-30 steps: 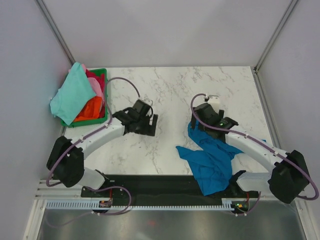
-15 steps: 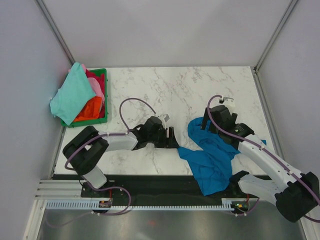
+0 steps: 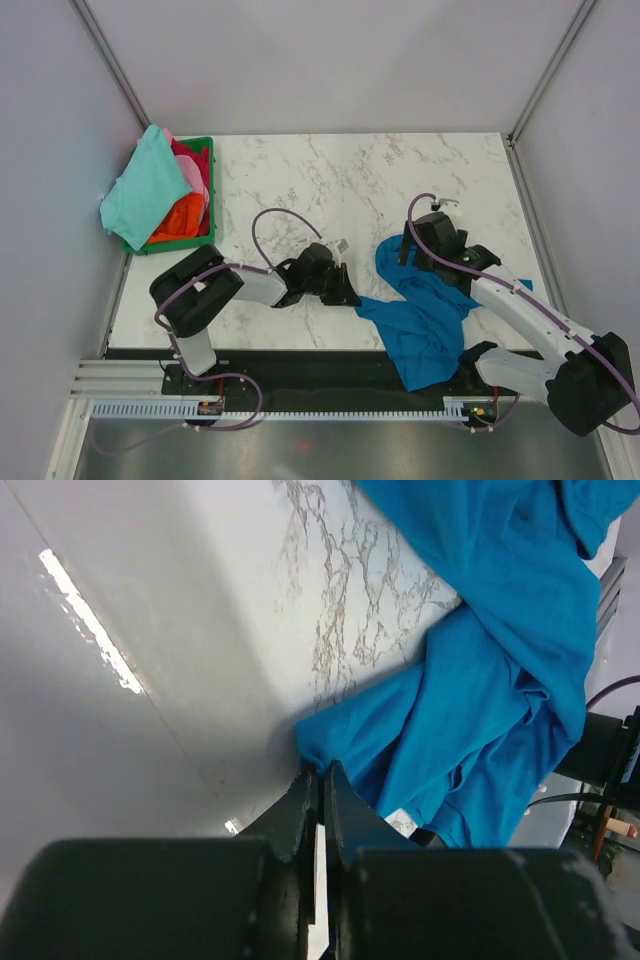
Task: Fold and stack the t-shirts
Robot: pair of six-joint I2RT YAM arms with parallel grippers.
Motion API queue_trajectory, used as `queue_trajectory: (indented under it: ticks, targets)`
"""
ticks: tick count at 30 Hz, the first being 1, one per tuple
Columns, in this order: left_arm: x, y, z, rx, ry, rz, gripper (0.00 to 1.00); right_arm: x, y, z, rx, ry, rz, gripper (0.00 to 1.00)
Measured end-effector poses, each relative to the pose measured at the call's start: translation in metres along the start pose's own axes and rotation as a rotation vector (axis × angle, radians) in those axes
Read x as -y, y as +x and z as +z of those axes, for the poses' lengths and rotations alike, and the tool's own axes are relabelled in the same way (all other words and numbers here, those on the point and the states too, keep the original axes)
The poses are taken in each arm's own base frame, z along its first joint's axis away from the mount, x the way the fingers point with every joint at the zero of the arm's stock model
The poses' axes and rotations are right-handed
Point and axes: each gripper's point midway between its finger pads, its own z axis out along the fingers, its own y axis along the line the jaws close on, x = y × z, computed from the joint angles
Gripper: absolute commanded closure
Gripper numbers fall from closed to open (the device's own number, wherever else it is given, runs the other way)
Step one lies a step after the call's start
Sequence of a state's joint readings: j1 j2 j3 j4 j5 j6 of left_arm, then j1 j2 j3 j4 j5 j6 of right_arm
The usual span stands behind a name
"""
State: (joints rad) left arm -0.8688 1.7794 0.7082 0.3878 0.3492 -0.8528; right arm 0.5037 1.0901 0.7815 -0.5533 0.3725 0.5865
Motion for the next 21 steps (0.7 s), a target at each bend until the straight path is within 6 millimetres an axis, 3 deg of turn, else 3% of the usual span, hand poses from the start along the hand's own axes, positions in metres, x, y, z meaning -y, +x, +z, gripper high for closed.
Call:
queue_trajectory:
  ticks: [7, 10, 16, 21]
  targets:
    - [0.005, -0.003, -0.021, 0.032, -0.037, 0.004, 0.98, -0.018, 0.023, 0.017, -0.11, -0.062, -0.043, 0.07]
    - [0.008, -0.007, -0.033, 0.066, -0.041, 0.012, 0.98, -0.026, 0.034, 0.023, -0.154, -0.086, -0.063, 0.14]
    - [-0.023, 0.022, -0.035, 0.015, -0.094, -0.016, 0.98, -0.043, 0.051, 0.037, -0.22, -0.133, -0.087, 0.17]
    - [-0.021, 0.024, -0.035, 0.029, -0.071, -0.003, 0.98, -0.052, 0.053, 0.05, -0.25, -0.122, -0.119, 0.13]
